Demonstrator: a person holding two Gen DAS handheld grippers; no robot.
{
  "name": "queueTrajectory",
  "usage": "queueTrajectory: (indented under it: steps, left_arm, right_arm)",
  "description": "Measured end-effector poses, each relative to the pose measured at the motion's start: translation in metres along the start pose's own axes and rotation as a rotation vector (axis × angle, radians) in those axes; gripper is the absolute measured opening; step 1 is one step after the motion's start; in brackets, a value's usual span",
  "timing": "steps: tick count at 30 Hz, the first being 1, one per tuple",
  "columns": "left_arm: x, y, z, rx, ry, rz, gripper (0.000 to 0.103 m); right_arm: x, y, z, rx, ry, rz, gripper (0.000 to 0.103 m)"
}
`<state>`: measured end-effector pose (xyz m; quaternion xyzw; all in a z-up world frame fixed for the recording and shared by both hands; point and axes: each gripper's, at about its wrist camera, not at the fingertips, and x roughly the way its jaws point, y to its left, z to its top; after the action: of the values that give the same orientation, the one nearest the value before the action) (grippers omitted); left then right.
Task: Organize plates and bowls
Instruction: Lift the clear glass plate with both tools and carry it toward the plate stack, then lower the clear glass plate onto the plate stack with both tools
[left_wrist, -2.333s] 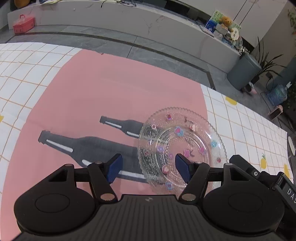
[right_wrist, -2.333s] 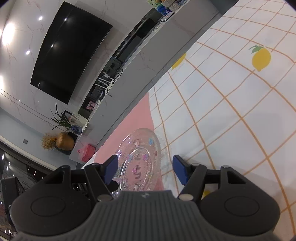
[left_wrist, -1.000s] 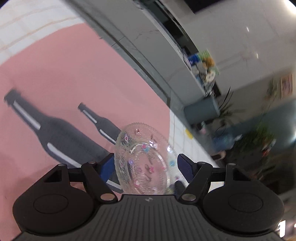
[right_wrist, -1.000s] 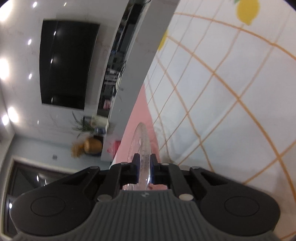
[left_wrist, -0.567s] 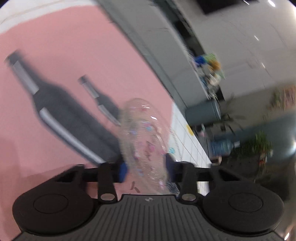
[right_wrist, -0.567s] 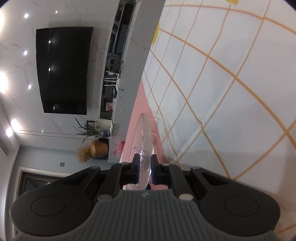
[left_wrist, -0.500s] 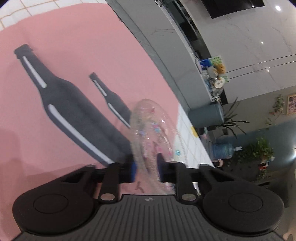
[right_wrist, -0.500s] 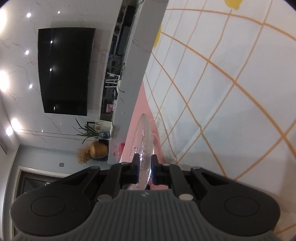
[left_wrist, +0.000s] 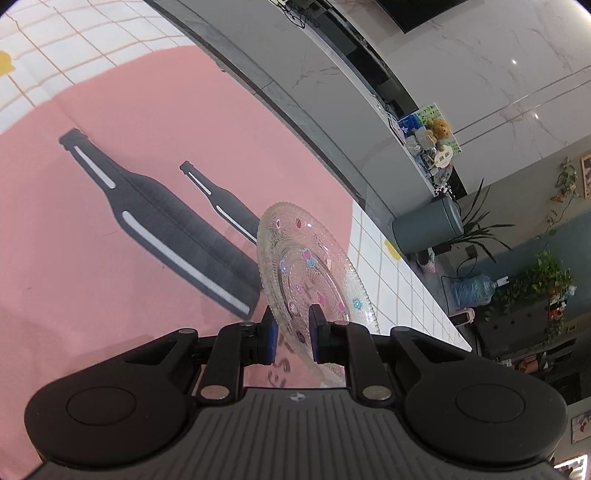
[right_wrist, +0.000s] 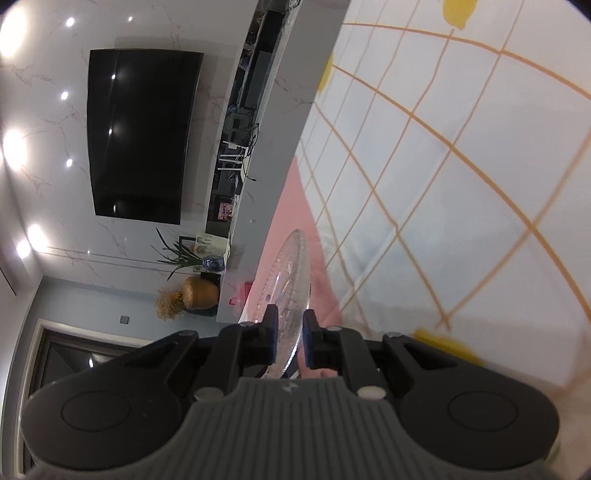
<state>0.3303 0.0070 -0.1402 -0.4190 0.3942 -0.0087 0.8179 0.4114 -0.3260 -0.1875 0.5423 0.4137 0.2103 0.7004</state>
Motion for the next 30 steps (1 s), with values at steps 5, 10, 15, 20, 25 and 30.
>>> queueTrajectory:
  steps: [5,10,15,20,25,30]
  left_arm:
    - [-0.023,-0.008,-0.002,-0.052,0.066,0.005,0.020]
    - [-0.049,-0.019,-0.016,-0.003,0.059,0.023,0.022]
    - [-0.068,-0.019,-0.031,-0.021,0.109,-0.002,0.022]
    - [-0.088,-0.013,-0.040,-0.041,0.145,-0.044,0.022]
    - [-0.105,-0.008,-0.048,-0.041,0.183,-0.065,0.022]
    - [-0.116,0.001,-0.062,-0.025,0.219,-0.080,0.022]
  right_arm:
    - [-0.023,0.014,-0.015,0.017,-0.002,0.025,0.014]
    - [-0.050,0.033,-0.039,0.016,-0.020,0.009,0.014]
    - [-0.080,0.036,-0.057,0.041,-0.013,0.007,0.014]
    - [-0.097,0.039,-0.076,0.042,0.007,0.027,0.014]
    - [-0.118,0.041,-0.099,0.054,0.037,0.025,0.014]
    - [-0.141,0.037,-0.122,0.064,0.064,0.014,0.015]
